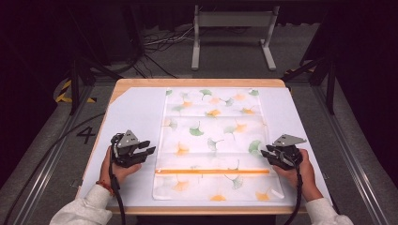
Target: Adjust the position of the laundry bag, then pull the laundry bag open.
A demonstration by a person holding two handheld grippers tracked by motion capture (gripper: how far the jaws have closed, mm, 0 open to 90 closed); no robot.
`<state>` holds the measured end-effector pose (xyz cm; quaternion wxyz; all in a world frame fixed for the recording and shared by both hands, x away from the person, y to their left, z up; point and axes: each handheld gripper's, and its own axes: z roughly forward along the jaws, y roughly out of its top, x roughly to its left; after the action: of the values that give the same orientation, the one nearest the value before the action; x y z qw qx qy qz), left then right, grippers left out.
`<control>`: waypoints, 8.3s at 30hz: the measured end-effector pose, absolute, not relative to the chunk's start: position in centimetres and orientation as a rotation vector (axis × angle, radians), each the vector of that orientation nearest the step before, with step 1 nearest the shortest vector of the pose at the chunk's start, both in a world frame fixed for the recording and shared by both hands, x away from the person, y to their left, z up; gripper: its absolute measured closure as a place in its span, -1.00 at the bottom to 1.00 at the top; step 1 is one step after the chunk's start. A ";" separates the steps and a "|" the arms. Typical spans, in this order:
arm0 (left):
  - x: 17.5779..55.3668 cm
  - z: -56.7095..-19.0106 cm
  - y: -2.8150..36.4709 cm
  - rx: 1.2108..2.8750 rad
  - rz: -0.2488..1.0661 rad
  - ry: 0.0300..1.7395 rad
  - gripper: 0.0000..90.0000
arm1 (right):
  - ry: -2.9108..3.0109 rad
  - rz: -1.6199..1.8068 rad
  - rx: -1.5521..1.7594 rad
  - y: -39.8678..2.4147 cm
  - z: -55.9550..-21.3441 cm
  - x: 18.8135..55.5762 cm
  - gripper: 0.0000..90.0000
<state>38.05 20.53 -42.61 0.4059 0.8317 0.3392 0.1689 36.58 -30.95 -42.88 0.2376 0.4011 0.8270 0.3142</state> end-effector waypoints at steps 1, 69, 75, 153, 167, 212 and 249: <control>37.9 -42.5 20.7 2.091 0.432 0.853 0.37 | 2.268 0.870 1.092 -30.9 -42.8 36.5 0.48; 29.7 -45.2 18.1 2.255 0.264 0.828 -0.10 | 2.382 1.007 0.779 -27.7 -41.8 34.1 0.37; 30.2 -45.2 17.3 2.271 0.280 0.804 -0.08 | 2.379 1.014 0.787 -27.7 -42.0 34.3 0.26; 30.4 -45.4 17.9 2.208 0.313 0.818 0.98 | 2.907 1.077 0.356 0.0 -42.1 39.8 0.52; 30.2 -45.3 18.1 2.203 0.321 0.807 0.98 | 3.071 0.771 0.154 1.8 -42.5 39.3 0.73; 32.7 -45.3 18.8 2.077 0.129 0.936 0.67 | 2.816 0.949 0.077 0.3 -41.0 37.5 0.85; 32.1 -44.8 18.6 2.069 0.195 0.888 0.93 | 2.799 0.824 0.077 0.1 -41.9 37.2 0.88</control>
<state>32.13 18.56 -44.77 0.4265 0.8280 0.3555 0.0779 37.21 0.07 -41.95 0.1111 0.0262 0.9530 0.2806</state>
